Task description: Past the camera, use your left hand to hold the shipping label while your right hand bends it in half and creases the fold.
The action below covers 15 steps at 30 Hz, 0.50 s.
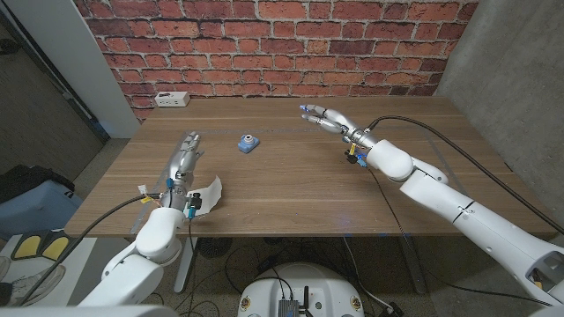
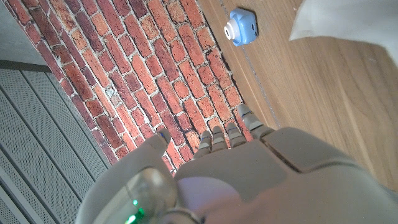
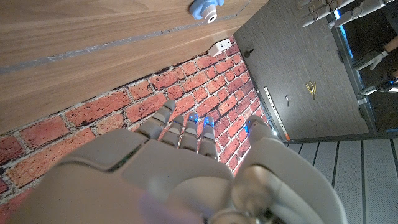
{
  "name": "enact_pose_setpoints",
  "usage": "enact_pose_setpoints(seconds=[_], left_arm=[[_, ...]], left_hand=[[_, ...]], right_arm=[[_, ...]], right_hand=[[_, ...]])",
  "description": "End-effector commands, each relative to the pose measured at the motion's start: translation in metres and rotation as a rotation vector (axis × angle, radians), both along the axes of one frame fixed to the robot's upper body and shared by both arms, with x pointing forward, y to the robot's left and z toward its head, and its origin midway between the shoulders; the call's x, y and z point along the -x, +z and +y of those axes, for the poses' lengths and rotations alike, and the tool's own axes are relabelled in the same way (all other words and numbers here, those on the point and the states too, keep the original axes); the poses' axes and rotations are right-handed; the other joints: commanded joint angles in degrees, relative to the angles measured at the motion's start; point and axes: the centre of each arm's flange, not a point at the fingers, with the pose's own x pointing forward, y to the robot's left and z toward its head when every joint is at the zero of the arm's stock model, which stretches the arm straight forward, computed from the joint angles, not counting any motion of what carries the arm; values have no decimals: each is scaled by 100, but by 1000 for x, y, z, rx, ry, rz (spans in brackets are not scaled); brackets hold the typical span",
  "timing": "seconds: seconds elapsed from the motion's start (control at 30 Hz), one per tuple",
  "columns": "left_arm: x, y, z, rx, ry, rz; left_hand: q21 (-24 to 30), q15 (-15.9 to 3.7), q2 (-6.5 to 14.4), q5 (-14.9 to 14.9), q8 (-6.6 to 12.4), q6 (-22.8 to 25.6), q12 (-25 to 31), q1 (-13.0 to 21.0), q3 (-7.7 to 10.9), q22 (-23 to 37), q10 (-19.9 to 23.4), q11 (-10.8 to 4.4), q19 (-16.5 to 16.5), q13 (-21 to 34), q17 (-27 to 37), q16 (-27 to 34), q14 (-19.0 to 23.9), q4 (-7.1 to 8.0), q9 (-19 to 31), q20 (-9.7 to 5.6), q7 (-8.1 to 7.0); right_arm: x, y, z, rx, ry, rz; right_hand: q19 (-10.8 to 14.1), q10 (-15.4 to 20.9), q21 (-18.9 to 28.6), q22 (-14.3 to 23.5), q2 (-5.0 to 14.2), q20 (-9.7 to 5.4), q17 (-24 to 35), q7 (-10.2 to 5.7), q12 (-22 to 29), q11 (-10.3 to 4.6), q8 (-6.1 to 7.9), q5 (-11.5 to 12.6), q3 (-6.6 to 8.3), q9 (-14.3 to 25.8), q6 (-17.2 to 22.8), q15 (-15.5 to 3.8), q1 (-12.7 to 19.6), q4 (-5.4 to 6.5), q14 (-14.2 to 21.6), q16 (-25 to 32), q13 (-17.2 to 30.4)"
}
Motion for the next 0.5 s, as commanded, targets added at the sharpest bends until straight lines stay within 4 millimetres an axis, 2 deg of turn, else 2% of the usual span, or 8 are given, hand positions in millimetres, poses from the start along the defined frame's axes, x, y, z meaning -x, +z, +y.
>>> enact_pose_setpoints(seconds=[0.03, 0.5], left_arm=[[7, -8, 8, 10, 11, 12], [6, -9, 15, 8, 6, 13]], left_hand=[[-22, 42, -3, -3, 22, 71, 40, -68, -44, 15, 78, 45, 25, 20, 8, 56, 95, 1, 27, 80, 47], [-34, 37, -6, -2, 37, 184, 42, -100, -57, 18, 162, 71, 83, 22, 9, 42, 153, 3, 28, 94, 86]], right_arm=[[5, 2, 17, 74, 13, -18], [9, 7, 40, 164, 46, -45]], right_hand=[[33, 36, -9, 15, -1, -284, 16, -26, 31, -34, 1, 1, 38, 30, 37, -61, 50, -28, 23, 14, 9], [48, 44, -6, 16, -2, -293, 18, -43, 27, -58, 3, 0, 37, 32, 66, -71, 62, -30, 38, 19, 10]])
